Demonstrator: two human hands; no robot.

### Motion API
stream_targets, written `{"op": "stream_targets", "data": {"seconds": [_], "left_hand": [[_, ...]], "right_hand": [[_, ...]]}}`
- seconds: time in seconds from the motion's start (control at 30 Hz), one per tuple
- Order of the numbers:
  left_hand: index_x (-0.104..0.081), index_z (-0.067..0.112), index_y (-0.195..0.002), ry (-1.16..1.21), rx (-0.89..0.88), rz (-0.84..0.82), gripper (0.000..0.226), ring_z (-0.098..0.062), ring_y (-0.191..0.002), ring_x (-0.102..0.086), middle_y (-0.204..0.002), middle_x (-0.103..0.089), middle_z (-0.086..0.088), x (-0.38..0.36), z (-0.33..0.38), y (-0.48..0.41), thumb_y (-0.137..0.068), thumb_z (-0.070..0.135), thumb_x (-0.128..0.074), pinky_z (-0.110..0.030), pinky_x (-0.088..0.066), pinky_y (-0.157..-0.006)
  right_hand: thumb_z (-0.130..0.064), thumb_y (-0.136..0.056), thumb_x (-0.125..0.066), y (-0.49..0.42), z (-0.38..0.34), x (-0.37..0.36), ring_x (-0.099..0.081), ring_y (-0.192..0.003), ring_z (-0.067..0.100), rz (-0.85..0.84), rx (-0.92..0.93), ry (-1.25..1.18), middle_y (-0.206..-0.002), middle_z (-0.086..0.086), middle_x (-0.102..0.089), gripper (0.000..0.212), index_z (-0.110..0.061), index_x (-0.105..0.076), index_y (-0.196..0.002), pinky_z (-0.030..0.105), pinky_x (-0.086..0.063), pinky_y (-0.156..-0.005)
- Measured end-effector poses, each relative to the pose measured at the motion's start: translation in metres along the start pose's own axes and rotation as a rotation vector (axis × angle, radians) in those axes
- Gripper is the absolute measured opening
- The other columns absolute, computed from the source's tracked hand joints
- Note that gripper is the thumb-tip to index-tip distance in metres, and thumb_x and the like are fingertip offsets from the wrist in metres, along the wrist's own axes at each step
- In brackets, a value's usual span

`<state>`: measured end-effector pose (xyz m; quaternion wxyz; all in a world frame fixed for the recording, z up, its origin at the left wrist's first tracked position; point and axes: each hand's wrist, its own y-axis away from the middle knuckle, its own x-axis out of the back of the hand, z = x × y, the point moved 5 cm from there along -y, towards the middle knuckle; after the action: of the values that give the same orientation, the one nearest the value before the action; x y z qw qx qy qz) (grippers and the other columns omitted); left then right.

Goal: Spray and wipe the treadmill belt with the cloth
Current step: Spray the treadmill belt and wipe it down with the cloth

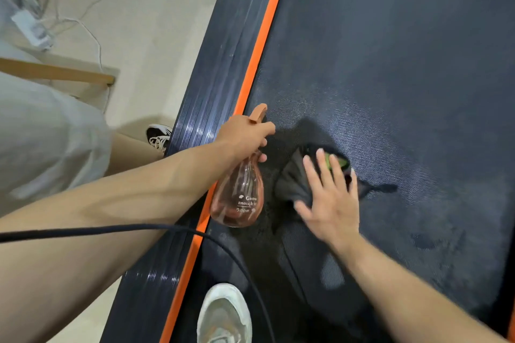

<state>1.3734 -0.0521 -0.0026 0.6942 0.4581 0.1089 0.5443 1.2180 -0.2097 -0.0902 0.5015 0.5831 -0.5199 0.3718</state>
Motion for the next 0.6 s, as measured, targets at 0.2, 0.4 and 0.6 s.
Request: {"op": "stream_targets", "data": {"seconds": [0.2, 0.4, 0.6], "left_hand": [[-0.068, 0.008, -0.104, 0.063, -0.084, -0.024, 0.013, -0.027, -0.061, -0.061, -0.090, -0.068, -0.014, 0.029, -0.002, 0.005, -0.093, 0.015, -0.067, -0.035, -0.052, -0.062], [-0.063, 0.028, -0.091, 0.202, -0.120, -0.073, 0.023, -0.014, -0.061, -0.056, -0.094, -0.060, -0.017, 0.047, -0.005, 0.019, -0.098, 0.007, -0.059, -0.023, -0.050, -0.047], [-0.065, 0.015, -0.090, 0.192, -0.074, -0.083, 0.010, -0.010, -0.050, -0.057, -0.093, -0.064, -0.019, 0.048, -0.009, 0.023, -0.096, 0.007, -0.061, -0.021, -0.048, -0.044]], "right_hand": [[-0.061, -0.093, -0.047, -0.199, 0.005, 0.040, -0.002, -0.158, 0.025, 0.002, -0.089, -0.090, -0.172, 0.000, -0.001, 0.085, -0.032, -0.009, -0.163, 0.059, -0.005, -0.124], [-0.060, -0.079, -0.054, -0.133, -0.060, 0.014, -0.020, -0.155, 0.029, 0.033, 0.271, 0.044, -0.170, 0.003, -0.017, 0.091, -0.029, -0.026, -0.160, 0.062, -0.015, -0.121], [-0.066, -0.072, -0.052, -0.112, -0.043, 0.007, -0.025, -0.154, 0.021, -0.023, 0.512, 0.157, -0.169, -0.004, -0.023, 0.097, -0.033, -0.027, -0.159, 0.057, -0.020, -0.120]]}}
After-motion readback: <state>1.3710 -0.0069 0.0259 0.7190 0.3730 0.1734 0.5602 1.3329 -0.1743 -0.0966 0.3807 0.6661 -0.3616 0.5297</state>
